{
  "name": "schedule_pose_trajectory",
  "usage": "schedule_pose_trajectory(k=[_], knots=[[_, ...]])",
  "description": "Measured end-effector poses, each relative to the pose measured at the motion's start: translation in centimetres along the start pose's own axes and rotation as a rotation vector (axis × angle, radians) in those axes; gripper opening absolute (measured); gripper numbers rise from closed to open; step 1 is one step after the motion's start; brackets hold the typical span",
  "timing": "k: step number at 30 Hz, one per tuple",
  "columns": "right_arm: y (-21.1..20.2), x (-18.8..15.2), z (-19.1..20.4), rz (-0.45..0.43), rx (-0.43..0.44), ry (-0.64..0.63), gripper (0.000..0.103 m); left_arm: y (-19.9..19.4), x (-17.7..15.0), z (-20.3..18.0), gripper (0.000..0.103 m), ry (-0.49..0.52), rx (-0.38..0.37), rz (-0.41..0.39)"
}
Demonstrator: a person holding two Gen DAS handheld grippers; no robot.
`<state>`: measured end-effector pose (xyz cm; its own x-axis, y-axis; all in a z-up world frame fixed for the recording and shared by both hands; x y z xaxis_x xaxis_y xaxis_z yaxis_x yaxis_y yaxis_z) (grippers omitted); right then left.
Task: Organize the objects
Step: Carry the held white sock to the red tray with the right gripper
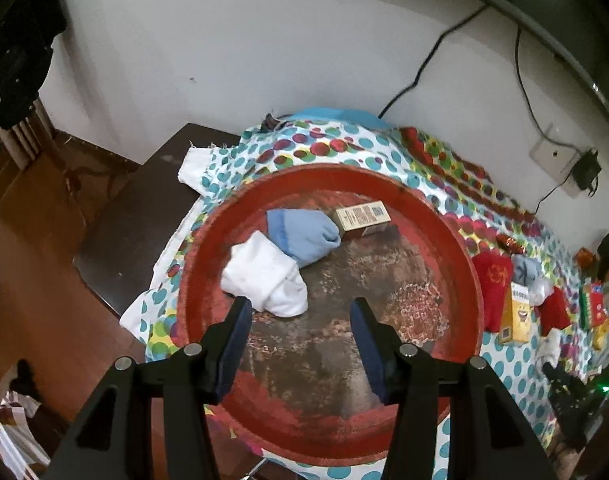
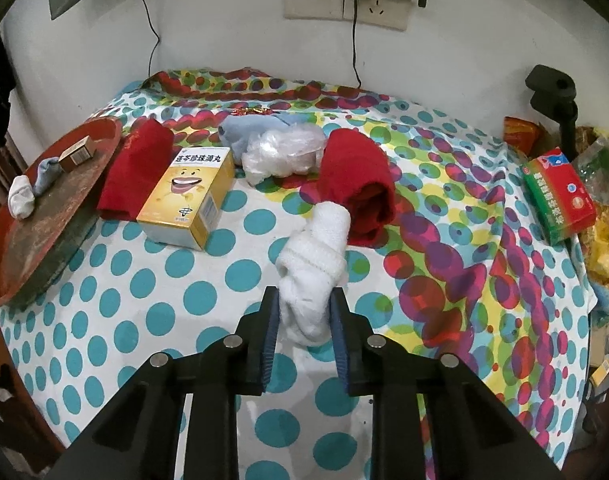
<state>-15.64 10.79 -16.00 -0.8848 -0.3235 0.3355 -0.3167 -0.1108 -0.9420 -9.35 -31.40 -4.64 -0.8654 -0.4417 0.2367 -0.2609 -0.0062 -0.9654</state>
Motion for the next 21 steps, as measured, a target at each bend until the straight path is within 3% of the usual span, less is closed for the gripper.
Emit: schedule_pose_trajectory(k=[4, 10, 15, 21], knots=[[0.7, 0.8, -0.3, 0.009, -0.029, 0.028, 0.031, -0.5, -0.1, 0.5, 0.052, -0.007, -0.005, 0.003], [0.3, 0.8, -0.4, 0.011, -0.034, 0.046, 0.025, -1.2, -0.3, 1.1, 0.052, -0.016, -0.019, 0.0], [-1.7, 0.5, 0.4, -0.014, -0.003, 0.051, 0.024, -1.8, -0.3, 2.1, 0.052, -0.037, -0.021, -0.007], [-4.9, 1.0, 5.1, -0.054, 0.08, -0.025, 0.025, -3.0, -0.4, 3.6, 0.052, -0.072, -0.028, -0.033]])
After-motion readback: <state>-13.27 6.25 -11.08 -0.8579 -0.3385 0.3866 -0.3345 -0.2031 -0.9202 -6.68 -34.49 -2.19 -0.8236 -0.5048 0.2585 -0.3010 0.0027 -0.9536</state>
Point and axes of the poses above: each gripper's, at about its wrist camera, not at the fingertips, and y roughly the way its jaws point, z to its left, x to its top, the point moved 6 cm from there along y, roughly the way its jaws point, and after that the axes turned 15 degrees about z, right-handed, at the moved point
